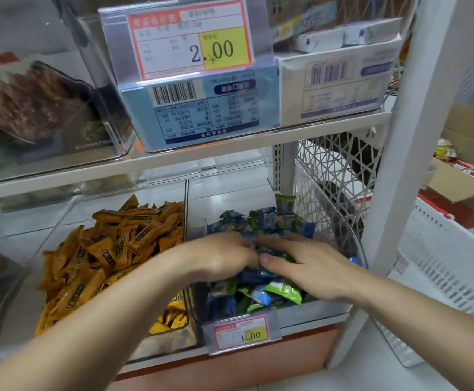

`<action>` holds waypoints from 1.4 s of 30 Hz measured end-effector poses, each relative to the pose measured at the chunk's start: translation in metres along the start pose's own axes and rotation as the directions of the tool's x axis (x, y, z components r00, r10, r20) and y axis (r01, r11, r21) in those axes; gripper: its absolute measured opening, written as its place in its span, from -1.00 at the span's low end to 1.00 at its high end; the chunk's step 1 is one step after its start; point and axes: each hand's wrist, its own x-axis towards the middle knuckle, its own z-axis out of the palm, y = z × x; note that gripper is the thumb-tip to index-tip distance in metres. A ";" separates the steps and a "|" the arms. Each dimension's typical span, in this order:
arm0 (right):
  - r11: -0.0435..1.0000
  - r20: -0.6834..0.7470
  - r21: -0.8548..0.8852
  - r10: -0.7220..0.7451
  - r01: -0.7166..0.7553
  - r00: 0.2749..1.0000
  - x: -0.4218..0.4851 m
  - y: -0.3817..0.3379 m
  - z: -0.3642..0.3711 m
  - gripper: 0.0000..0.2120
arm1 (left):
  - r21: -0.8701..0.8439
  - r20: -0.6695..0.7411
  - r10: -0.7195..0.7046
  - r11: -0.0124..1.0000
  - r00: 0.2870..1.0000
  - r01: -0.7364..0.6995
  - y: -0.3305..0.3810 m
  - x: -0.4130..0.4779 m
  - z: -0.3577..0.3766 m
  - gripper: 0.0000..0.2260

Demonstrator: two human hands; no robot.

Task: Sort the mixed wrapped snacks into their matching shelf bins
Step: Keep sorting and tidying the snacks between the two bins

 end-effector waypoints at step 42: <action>0.981 0.048 -0.191 0.038 -0.028 0.998 0.012 0.006 0.018 -0.26 | 0.420 -0.025 0.173 0.895 0.985 -0.146 -0.032 0.086 -0.064 -0.58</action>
